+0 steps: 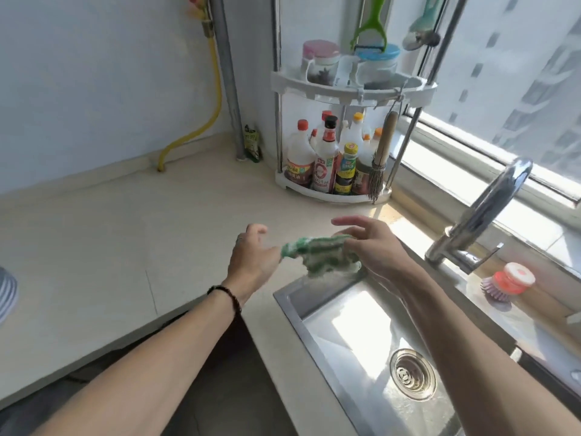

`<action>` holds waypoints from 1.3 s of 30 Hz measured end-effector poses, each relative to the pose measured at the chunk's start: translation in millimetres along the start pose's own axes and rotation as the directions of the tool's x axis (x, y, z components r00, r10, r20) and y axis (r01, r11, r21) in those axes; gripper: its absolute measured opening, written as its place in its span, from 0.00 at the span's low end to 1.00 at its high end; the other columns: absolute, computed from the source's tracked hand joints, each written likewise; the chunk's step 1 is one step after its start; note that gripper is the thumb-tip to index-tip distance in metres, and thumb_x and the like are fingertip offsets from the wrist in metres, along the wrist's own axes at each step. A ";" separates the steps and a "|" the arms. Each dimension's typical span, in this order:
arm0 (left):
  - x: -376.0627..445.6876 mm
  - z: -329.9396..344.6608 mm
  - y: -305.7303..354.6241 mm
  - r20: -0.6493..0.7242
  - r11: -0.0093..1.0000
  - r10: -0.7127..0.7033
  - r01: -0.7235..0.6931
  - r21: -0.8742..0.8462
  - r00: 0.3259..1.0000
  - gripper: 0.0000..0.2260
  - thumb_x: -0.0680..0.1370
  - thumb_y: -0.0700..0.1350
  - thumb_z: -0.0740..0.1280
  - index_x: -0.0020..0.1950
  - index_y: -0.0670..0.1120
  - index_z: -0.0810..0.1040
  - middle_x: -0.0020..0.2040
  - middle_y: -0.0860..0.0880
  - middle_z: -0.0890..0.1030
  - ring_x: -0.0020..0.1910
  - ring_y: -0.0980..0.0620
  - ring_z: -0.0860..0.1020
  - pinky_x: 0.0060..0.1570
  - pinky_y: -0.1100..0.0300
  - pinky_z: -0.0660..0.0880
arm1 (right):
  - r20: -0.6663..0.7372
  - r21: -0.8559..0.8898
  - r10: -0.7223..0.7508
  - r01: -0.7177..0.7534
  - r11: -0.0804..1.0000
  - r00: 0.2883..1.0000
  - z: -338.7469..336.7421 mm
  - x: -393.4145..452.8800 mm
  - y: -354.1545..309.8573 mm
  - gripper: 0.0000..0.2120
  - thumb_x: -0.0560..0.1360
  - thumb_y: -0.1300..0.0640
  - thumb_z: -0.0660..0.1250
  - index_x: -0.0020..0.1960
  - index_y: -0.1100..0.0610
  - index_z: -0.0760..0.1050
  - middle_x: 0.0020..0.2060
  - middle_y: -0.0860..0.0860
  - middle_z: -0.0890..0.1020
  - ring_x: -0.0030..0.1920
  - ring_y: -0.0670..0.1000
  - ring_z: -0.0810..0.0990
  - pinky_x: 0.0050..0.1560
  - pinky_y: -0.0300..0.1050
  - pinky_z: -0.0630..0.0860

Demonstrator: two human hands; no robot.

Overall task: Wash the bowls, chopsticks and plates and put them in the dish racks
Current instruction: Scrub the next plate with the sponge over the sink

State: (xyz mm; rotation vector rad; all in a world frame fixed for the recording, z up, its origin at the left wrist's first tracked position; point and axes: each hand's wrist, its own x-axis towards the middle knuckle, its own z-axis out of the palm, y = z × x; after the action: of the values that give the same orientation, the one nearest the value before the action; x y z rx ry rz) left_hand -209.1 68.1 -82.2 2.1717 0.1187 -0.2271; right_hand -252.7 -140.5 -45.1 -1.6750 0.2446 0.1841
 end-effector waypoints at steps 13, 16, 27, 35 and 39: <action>-7.1 -122.1 -35.6 0.132 0.887 0.254 -0.177 -0.427 0.958 0.11 0.79 0.50 0.71 0.49 0.41 0.81 0.39 0.44 0.82 0.33 0.55 0.74 0.36 0.59 0.70 | -0.115 -0.348 -0.249 0.196 0.917 0.962 154.0 21.3 -80.0 0.13 0.78 0.52 0.70 0.59 0.58 0.78 0.51 0.53 0.82 0.51 0.52 0.81 0.48 0.42 0.77; -6.2 -169.5 -52.7 0.091 0.777 0.144 -0.056 -0.627 0.985 0.09 0.83 0.45 0.64 0.52 0.42 0.81 0.47 0.42 0.83 0.45 0.46 0.80 0.48 0.50 0.78 | 0.163 -0.217 -0.080 0.114 0.970 0.983 202.7 20.7 -64.6 0.25 0.74 0.36 0.68 0.54 0.57 0.82 0.51 0.54 0.86 0.54 0.53 0.83 0.51 0.45 0.77; -2.9 -320.7 -195.0 -0.109 0.810 -0.317 0.209 -0.547 0.942 0.14 0.78 0.52 0.72 0.58 0.49 0.72 0.49 0.46 0.81 0.42 0.45 0.81 0.33 0.59 0.75 | 0.304 -0.145 -0.184 0.236 0.961 0.935 399.6 77.1 -77.0 0.19 0.76 0.61 0.73 0.63 0.51 0.72 0.39 0.57 0.78 0.38 0.54 0.78 0.40 0.52 0.79; -8.9 -389.1 -305.0 -0.509 0.884 -0.468 0.373 -0.283 0.722 0.08 0.78 0.44 0.68 0.57 0.48 0.79 0.52 0.55 0.79 0.58 0.51 0.77 0.61 0.56 0.73 | 0.497 -0.519 -0.073 0.364 0.773 0.865 530.4 149.8 -56.7 0.11 0.76 0.58 0.66 0.36 0.59 0.79 0.32 0.52 0.74 0.35 0.52 0.72 0.37 0.44 0.69; -2.1 -409.1 -354.5 -0.636 0.827 -0.501 0.541 -0.153 0.587 0.20 0.77 0.46 0.68 0.69 0.48 0.74 0.63 0.46 0.74 0.65 0.47 0.72 0.56 0.56 0.72 | 0.519 -0.625 0.018 0.366 0.689 0.854 593.1 184.1 -34.5 0.21 0.76 0.49 0.67 0.30 0.61 0.72 0.28 0.56 0.69 0.32 0.55 0.68 0.34 0.46 0.64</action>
State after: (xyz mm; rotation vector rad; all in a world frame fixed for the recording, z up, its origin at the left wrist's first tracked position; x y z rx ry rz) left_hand -222.9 606.5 -136.6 2.1247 1.1929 0.2317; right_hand -53.1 442.3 -130.6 -2.3370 -0.4535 0.6108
